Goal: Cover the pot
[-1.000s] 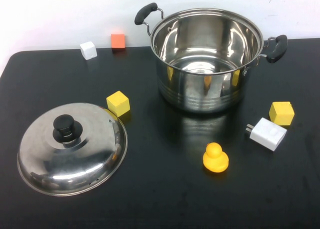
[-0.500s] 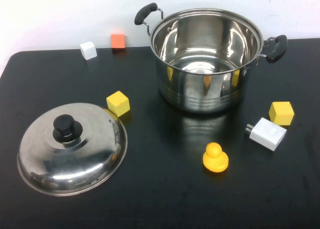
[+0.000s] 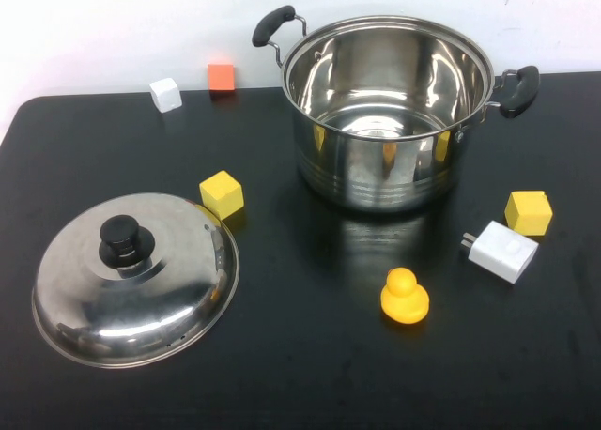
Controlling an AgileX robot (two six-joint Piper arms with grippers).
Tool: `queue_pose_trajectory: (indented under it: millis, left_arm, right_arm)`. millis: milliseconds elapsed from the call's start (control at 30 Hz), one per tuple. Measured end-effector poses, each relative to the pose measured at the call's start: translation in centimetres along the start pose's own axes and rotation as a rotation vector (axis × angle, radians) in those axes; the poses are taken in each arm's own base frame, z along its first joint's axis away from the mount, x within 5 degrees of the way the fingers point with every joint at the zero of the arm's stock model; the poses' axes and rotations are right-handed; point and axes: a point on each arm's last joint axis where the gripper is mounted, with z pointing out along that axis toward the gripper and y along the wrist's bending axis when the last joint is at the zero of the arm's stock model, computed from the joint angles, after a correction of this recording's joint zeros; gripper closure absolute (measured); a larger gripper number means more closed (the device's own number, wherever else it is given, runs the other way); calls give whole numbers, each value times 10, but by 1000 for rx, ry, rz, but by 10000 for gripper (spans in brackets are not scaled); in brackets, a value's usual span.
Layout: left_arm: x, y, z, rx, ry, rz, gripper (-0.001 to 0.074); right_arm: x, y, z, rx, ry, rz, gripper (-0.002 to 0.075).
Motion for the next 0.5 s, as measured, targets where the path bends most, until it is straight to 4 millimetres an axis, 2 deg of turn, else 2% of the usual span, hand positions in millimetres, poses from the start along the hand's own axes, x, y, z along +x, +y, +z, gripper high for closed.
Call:
queue_pose_trajectory:
  millis: [367, 500]
  left_arm:
    - [-39, -6, -9, 77, -447, -27, 737]
    - [-51, -8, -16, 125, -585, -112, 736]
  right_arm:
    - [0, 0, 0, 0, 0, 0, 728]
    - [0, 0, 0, 0, 0, 0, 728]
